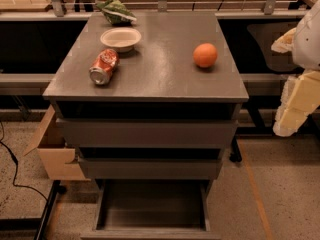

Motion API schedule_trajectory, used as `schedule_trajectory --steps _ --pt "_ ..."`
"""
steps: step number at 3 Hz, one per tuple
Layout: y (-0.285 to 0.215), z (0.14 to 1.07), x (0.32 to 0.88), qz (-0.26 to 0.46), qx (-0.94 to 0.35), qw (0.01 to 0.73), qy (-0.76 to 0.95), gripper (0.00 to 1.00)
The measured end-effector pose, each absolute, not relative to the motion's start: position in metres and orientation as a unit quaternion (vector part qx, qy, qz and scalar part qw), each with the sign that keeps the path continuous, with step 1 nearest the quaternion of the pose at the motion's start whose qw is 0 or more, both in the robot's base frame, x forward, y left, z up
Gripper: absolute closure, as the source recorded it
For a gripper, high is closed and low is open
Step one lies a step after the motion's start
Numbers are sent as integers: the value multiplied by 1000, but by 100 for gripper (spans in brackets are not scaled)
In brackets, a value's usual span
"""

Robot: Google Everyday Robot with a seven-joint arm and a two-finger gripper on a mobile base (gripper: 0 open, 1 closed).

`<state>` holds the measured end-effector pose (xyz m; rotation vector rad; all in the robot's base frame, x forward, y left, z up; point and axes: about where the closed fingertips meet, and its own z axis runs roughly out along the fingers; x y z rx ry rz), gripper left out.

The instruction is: Place orange into bottom drawer

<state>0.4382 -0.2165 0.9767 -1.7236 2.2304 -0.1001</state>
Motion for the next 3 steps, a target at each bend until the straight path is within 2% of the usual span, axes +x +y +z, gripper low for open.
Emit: schedule_trajectory --steps 1,2,3 --pt "-217 977 442 -34 -601 166 781 0" --pt "-220 975 478 -16 -582 219 783 0" --pt "-215 973 540 22 -563 283 776 0"
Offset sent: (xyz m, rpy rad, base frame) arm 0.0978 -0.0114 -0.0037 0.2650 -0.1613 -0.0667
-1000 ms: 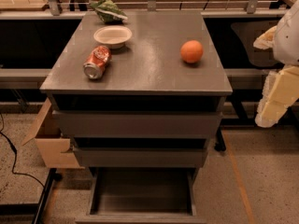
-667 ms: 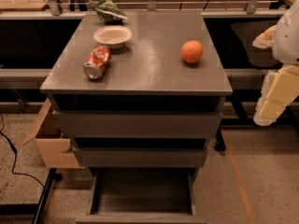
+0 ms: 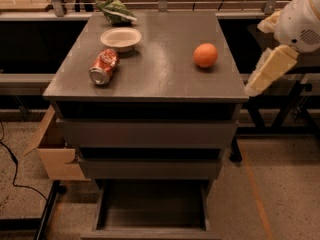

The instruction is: Place orange into bottom drawer

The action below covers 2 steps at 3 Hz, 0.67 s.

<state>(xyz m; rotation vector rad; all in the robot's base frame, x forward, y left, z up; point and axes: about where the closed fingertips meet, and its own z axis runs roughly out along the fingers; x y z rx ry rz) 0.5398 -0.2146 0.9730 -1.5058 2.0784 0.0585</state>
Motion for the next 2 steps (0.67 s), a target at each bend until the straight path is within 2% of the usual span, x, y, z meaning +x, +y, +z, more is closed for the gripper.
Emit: schedule_trajectory --steps 1,2 --pt "-202 969 609 85 -532 346 768 0" --pt "-186 965 646 127 -516 370 762 0"
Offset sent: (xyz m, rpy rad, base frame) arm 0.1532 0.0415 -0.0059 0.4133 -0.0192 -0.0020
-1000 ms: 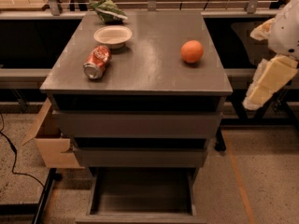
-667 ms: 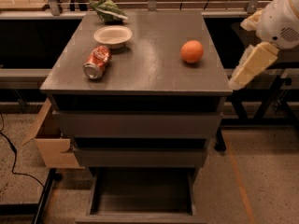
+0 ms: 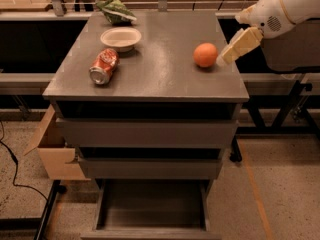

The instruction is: Place orange into bottom drawer

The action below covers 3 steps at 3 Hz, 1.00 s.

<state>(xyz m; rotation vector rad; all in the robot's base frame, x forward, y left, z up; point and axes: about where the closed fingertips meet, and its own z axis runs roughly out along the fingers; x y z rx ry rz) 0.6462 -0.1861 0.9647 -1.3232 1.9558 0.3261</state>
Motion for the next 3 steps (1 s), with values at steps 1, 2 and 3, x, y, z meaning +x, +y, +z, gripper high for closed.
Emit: schedule_trajectory --steps 1,2,3 --pt "-170 952 676 146 -494 373 772 0" --pt "-171 930 696 140 -463 368 794 0" --pt "-175 908 711 134 -441 362 810 0"
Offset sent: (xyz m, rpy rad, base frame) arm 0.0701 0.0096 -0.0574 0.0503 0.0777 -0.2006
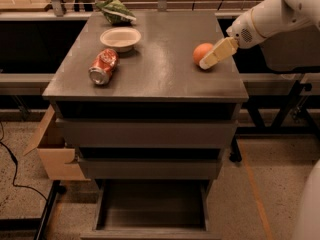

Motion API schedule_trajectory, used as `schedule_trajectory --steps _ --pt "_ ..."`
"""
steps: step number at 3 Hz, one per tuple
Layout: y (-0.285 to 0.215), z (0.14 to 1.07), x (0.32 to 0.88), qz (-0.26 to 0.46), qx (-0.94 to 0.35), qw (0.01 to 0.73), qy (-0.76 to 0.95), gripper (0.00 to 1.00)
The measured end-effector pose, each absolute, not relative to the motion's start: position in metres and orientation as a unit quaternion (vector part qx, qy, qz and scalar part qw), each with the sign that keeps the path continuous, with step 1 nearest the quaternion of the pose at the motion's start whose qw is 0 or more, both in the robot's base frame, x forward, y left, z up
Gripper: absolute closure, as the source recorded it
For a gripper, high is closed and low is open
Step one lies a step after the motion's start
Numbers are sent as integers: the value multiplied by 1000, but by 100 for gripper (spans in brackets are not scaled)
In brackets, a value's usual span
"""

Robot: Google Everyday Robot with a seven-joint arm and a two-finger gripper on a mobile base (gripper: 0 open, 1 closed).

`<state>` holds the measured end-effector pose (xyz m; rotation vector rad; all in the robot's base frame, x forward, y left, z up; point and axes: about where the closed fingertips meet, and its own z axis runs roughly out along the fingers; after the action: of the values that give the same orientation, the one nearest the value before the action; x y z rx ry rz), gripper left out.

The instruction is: Place orange into bottom drawer

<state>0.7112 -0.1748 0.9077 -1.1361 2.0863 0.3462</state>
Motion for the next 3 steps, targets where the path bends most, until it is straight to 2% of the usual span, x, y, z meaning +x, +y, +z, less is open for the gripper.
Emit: schedule_trajectory --steps 2,3 --pt "-172 873 743 136 -431 350 820 0" --pt "-169 865 754 137 -431 351 820 17"
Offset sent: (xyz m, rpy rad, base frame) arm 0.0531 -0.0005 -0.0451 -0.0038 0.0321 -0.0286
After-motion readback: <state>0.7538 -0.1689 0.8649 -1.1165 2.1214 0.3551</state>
